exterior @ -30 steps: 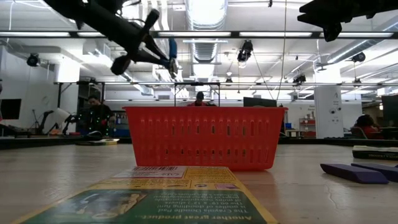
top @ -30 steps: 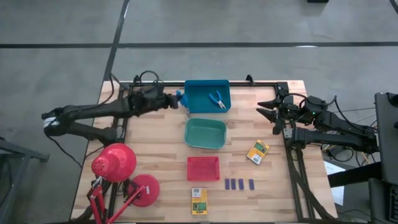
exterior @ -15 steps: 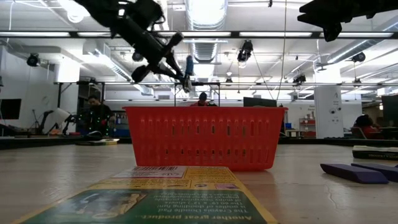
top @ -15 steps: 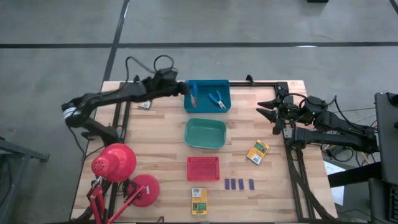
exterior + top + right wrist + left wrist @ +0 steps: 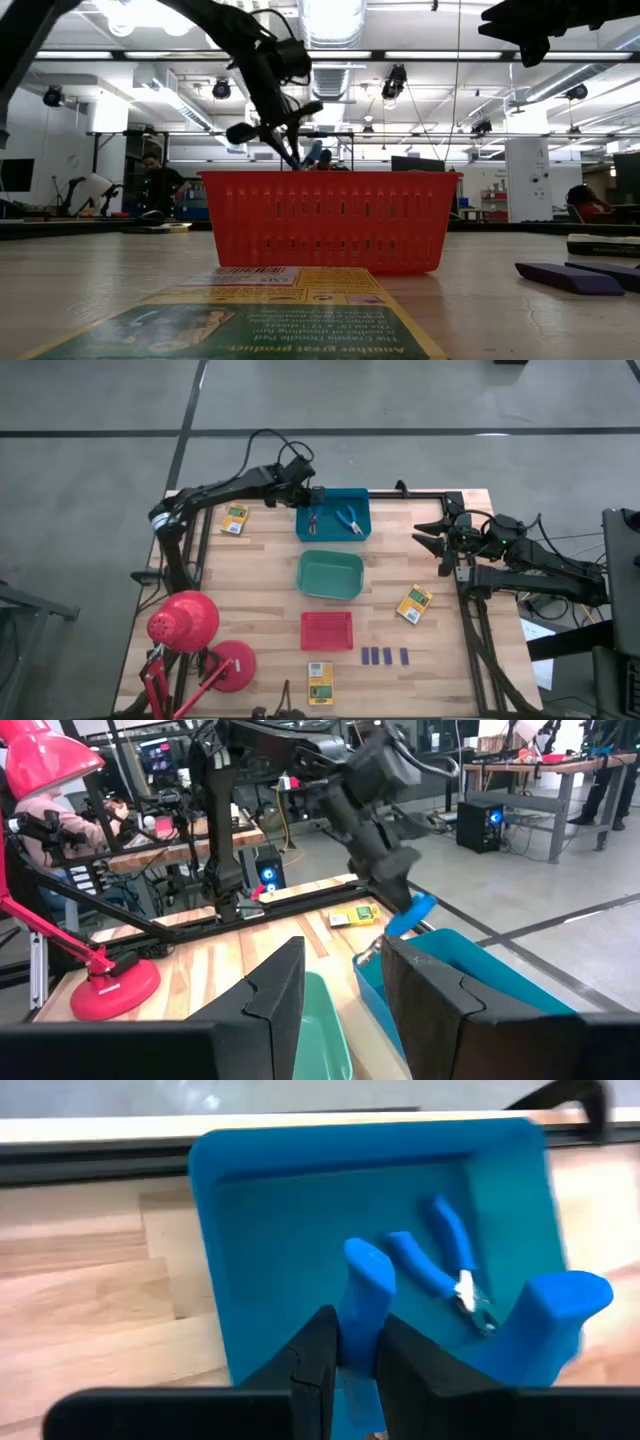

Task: Pick & Place School Supplies
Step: Put the blue hole puncher into the blue bin

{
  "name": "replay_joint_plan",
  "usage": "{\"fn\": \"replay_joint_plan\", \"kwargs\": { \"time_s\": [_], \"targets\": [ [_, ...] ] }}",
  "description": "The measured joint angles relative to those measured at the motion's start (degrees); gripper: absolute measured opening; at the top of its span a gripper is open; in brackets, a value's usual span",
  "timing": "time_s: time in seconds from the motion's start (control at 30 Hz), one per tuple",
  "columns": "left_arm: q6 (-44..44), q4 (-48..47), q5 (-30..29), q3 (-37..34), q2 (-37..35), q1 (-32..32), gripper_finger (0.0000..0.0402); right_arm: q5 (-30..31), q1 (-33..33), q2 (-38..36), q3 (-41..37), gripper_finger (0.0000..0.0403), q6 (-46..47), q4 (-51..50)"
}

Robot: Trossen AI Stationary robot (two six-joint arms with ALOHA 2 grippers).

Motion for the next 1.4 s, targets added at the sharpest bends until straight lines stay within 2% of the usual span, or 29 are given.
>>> {"fn": "replay_joint_plan", "kwargs": {
  "time_s": [0.23,0.73,0.9,1.13,1.4],
  "targets": [
    [-0.6,1.0,0.2,0.1,3.4,0.7,0.0055,0.0,0.0,0.0,0.0,0.0128,0.0,0.0],
    [-6.2,6.5,0.6,-7.3,3.7,1.5,0.0055,0.0,0.0,0.0,0.0,0.0128,0.0,0.0],
    [-5.5,7.4,1.8,-7.0,3.1,2.5,0.0055,0.0,0.0,0.0,0.0,0.0128,0.0,0.0],
    [-5.7,7.3,1.1,-5.6,1.1,2.6,0.0055,0.0,0.0,0.0,0.0,0.0128,0.0,0.0],
    [-6.9,6.8,-0.6,-6.2,2.2,3.7,0.0055,0.0,0.0,0.0,0.0,0.0128,0.0,0.0]
  ]
}}
